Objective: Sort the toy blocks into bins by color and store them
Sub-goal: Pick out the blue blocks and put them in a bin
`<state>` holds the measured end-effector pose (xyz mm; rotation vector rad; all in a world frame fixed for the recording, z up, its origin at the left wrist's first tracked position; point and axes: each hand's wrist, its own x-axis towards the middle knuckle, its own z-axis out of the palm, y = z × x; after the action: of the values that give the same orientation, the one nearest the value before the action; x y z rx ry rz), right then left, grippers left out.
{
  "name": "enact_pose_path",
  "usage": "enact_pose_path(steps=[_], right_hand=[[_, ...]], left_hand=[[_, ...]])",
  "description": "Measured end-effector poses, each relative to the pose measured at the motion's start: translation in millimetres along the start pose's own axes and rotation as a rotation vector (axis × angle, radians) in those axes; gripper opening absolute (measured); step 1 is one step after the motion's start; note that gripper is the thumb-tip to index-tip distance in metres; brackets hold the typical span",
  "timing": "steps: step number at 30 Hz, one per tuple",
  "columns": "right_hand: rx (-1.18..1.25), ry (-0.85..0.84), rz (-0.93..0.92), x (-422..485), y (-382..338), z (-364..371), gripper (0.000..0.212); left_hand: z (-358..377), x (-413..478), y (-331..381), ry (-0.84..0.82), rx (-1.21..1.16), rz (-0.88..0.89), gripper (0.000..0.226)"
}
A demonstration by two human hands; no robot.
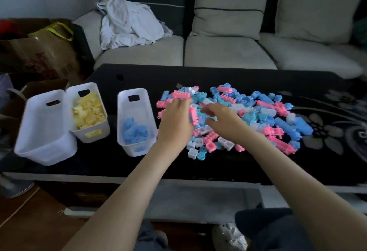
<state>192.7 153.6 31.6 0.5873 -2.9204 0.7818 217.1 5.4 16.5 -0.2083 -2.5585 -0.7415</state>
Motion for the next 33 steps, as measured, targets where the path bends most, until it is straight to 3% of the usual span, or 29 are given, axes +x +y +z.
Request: enact_pose_path(steps=[4, 9, 11, 15, 19, 24, 28, 33], right_hand=[[-0.041, -0.026, 0.158, -37, 61, -39, 0.032], [-0.088, 0.068, 0.33, -70, 124, -70, 0.024], [-0.109, 0.019, 0.341, -76, 138, -73, 0.021], [-0.143, -0.111, 0.313, -84, 155, -73, 0.03], [-0.061, -0.09, 0.197, -82, 153, -69, 0.028], [-0.113, -0.243, 0.117, -76, 144, -54, 0.038], [-0.129, -0.216, 0.142, -72, 142, -48, 0.036], [-0.076, -0.143, 0.154, -69, 139, -45, 0.027]], left_hand=[[38, 4, 21, -0.204, 0.189, 0.103, 0.059], [60, 13, 27, -0.406, 0.434, -0.002, 0.044], [63, 13, 27, -0.444, 0.48, -0.029, 0.039], [74, 14, 33, -0.388, 0.481, 0.014, 0.035], [80, 16, 32, -0.324, 0.435, 0.009, 0.034], [82, 20, 30, -0.315, 0.203, -0.077, 0.04], [82, 22, 25, -0.336, 0.051, -0.116, 0.031], [84, 23, 18, -0.243, -0.001, -0.11, 0.015]])
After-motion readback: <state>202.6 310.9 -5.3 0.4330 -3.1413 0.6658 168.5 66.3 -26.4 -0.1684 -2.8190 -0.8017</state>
